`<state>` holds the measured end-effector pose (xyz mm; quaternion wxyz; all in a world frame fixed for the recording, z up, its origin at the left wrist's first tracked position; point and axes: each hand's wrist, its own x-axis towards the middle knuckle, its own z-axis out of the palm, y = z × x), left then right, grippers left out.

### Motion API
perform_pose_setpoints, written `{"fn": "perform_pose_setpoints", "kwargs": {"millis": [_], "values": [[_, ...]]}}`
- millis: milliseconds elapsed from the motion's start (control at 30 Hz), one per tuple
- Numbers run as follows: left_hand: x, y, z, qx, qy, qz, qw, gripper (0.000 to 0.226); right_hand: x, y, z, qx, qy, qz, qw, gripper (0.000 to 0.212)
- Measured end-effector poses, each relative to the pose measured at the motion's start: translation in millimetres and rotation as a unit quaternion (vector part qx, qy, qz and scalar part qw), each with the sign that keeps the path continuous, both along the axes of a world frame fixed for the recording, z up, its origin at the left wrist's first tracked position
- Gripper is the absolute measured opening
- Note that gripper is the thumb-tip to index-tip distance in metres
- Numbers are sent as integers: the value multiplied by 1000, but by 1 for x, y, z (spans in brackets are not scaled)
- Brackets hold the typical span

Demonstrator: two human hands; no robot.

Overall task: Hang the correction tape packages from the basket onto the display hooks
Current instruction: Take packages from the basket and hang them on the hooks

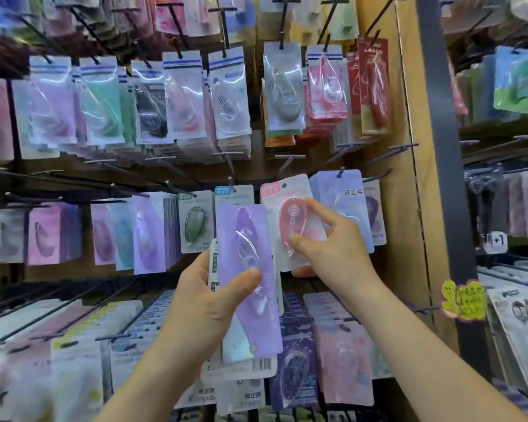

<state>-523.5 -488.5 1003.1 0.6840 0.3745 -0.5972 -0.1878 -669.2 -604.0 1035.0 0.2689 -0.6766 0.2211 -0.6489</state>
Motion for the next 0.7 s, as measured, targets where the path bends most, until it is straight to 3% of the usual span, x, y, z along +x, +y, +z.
{"fn": "perform_pose_setpoints", "kwargs": {"millis": [167,233,433,600,700], "values": [[5,-6,8,-7,-28,10,1000,23,7,3,-1,-15,-67,-17,997,49],[8,-7,13,-14,-28,11,999,23,10,0,-1,-8,-61,-24,998,52],[13,-12,28,-39,-10,5,999,22,15,-16,4,8,-9,-50,999,47],[14,-12,25,-50,-7,-8,999,24,31,-22,3,27,91,-154,983,42],[12,-11,21,-49,-8,-8,999,32,21,-6,2,53,148,-127,979,34]]}}
